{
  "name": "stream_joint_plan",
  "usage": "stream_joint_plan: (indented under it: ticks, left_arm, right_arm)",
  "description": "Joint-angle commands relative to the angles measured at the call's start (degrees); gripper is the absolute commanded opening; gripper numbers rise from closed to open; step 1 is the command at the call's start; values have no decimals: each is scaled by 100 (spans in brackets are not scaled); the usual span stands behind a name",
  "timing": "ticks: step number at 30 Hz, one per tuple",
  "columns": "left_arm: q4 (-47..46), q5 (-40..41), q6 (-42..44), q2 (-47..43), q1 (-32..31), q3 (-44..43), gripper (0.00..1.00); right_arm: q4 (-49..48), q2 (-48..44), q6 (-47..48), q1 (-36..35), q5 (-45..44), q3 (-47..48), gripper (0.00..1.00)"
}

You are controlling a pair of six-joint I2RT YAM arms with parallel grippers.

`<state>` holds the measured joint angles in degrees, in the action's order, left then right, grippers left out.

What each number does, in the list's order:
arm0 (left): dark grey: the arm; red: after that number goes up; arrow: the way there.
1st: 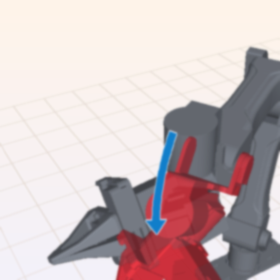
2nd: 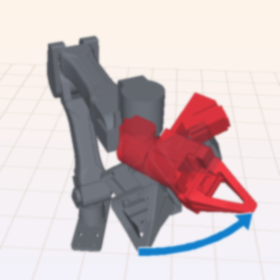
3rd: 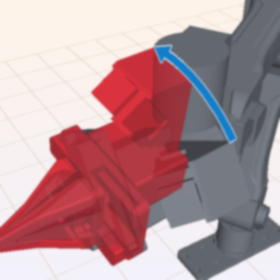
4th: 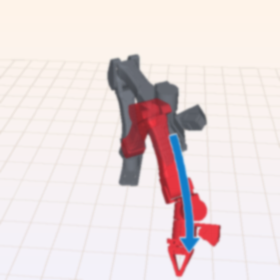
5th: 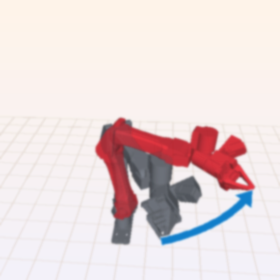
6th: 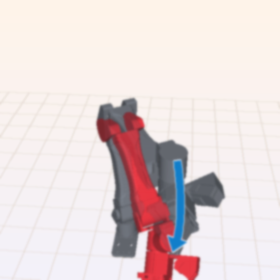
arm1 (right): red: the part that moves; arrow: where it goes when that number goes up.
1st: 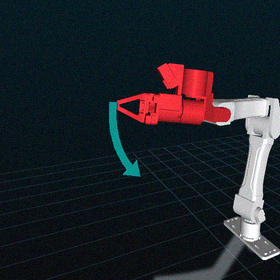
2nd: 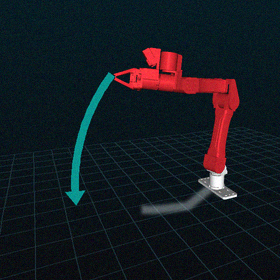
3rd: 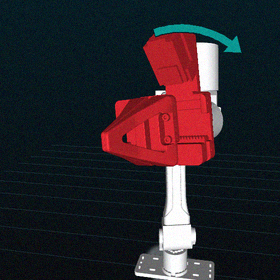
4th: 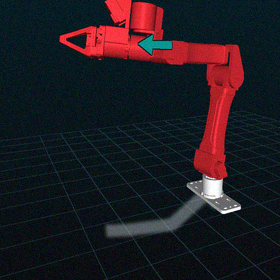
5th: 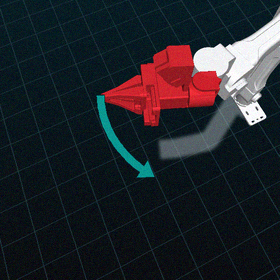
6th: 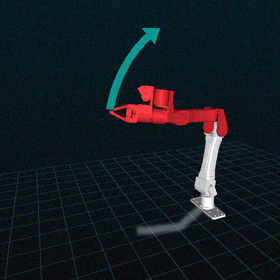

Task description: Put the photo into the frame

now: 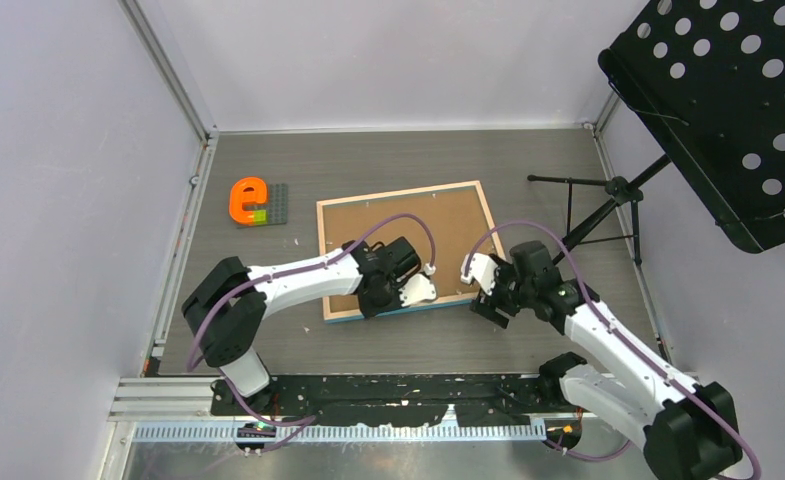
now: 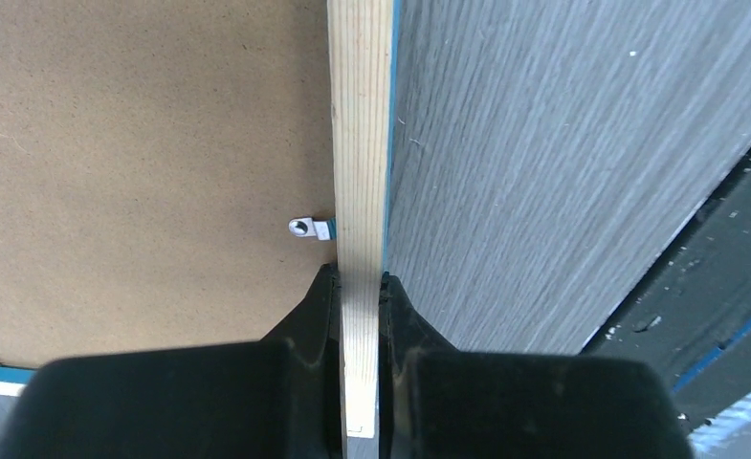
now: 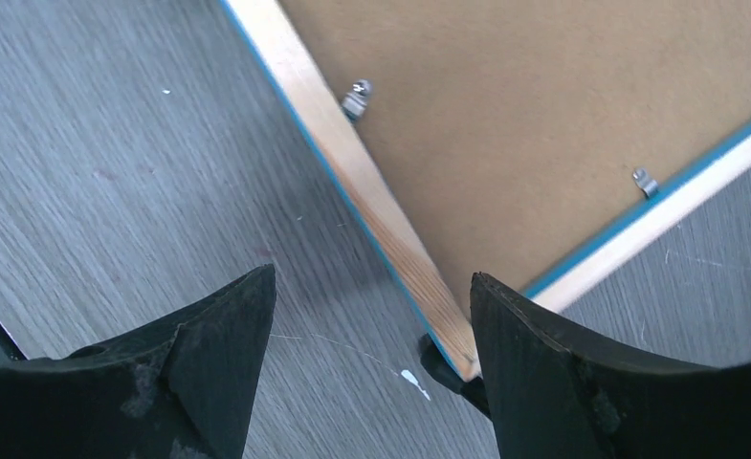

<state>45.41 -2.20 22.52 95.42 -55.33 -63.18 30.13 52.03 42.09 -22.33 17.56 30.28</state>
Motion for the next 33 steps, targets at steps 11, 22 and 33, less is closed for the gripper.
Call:
stream_joint_plan:
  ticks: [11, 22, 33]
  left_arm:
    - [756, -856, 76, 52, 49, -892, 0]
    - [1053, -1035, 156, 59, 88, -1078, 0]
    - [1382, -1201, 198, 34, 106, -1363, 0]
  right_arm:
    - [-1102, -786, 596, -1120, -1693, -783, 80]
    - [-2119, -650, 905, -1722, -2627, -1338, 80]
    - [-3590, -612, 1470, -2284, -3435, -2104, 77]
